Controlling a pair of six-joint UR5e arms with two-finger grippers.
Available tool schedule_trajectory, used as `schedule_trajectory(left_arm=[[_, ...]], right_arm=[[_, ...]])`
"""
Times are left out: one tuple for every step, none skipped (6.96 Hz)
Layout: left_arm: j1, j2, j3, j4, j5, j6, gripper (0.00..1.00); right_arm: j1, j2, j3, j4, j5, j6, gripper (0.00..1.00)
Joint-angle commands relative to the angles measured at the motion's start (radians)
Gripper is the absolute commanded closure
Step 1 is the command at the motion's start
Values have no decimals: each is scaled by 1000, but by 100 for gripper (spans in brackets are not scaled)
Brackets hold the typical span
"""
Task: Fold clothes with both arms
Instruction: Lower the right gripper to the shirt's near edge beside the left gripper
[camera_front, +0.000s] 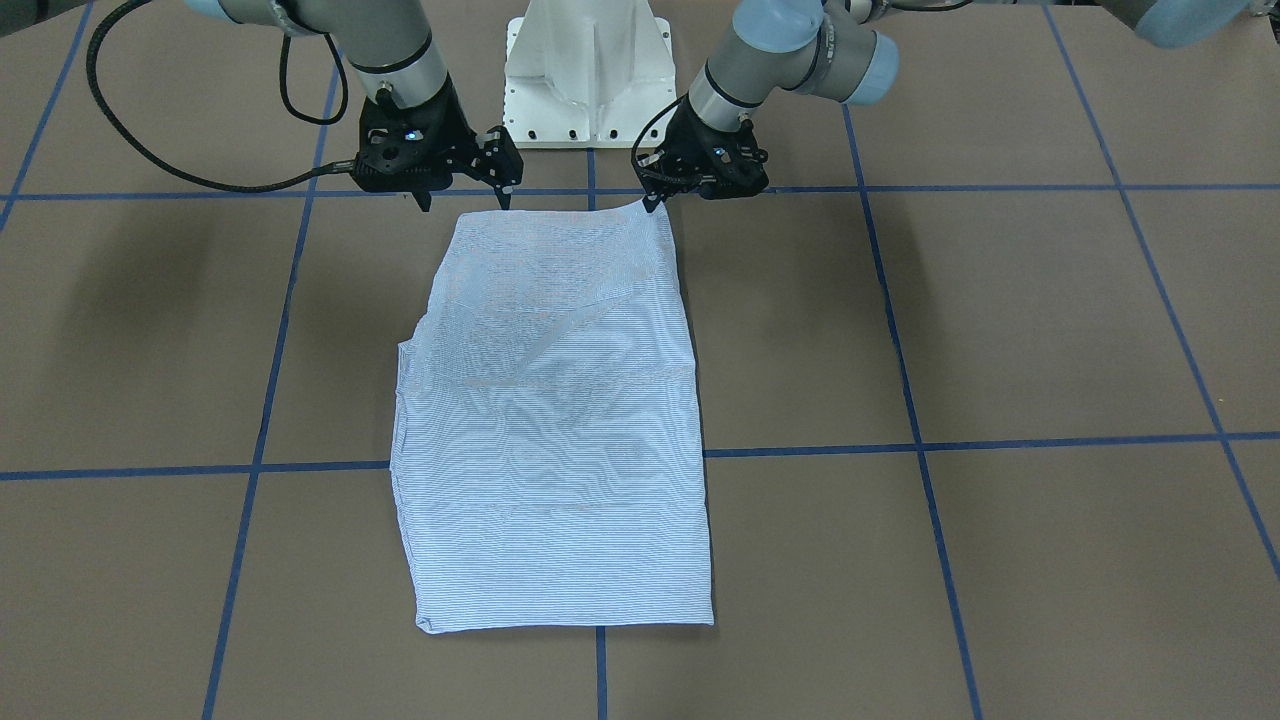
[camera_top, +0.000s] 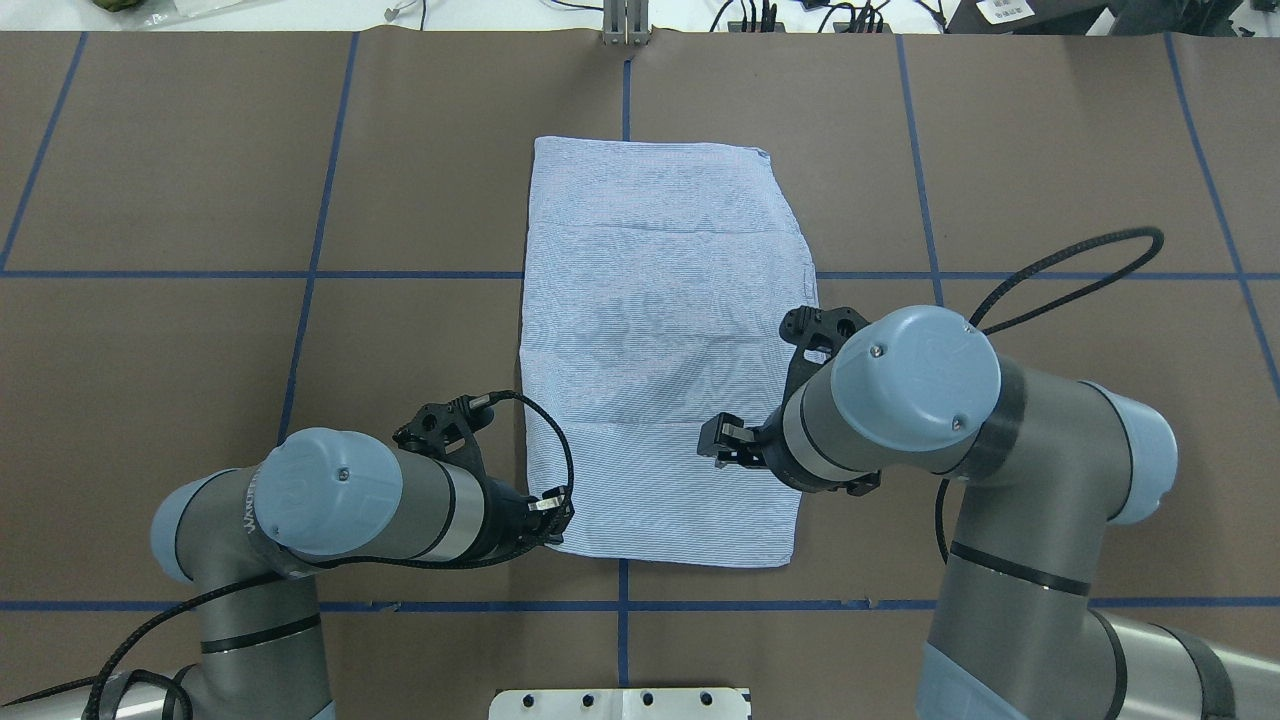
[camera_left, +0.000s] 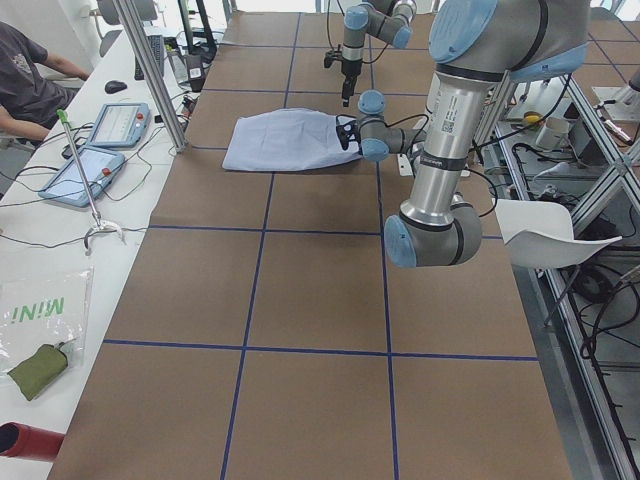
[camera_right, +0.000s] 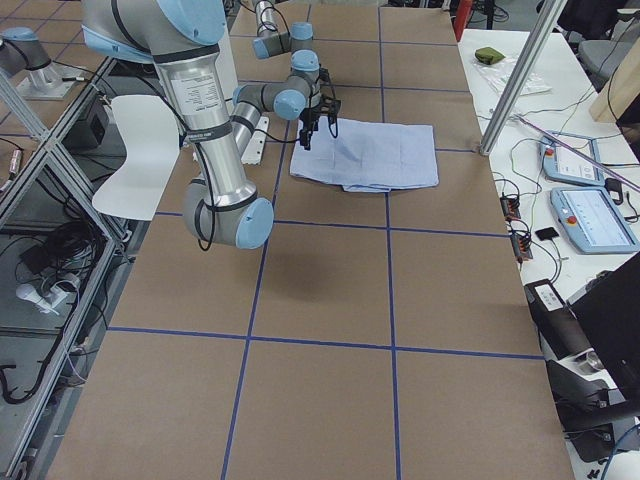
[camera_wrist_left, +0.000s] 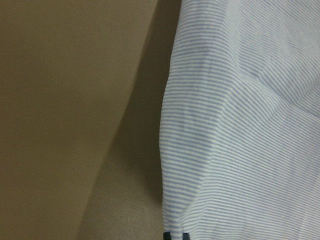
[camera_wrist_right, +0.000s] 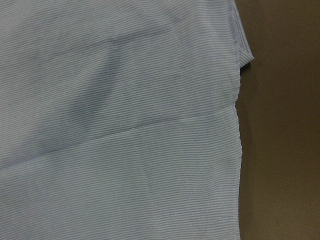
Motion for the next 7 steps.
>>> schedule_trajectory(left_arm=[[0,-3,1,2,0,2,100],[0,-3,0,2,0,2,100],[0,-3,1,2,2,2,100],[0,-3,1,2,2,2,100],[0,-3,3,2,2,3,100],[0,-3,3,2,3,2,100],[0,-3,3,2,3,5,100]], right_arm=[[-79,-18,-17,26,-73,191,0],[-107,-11,-50,28,-92,206,0],[-107,-12,-78,28,-92,206,0],[-107,-13,-98,29,-92,200,0],[-107,-15,-106,34,-92,190,0],[-102,-10,-139,35,-92,187,0],[-99,-6,-161,36,-92,184,0]])
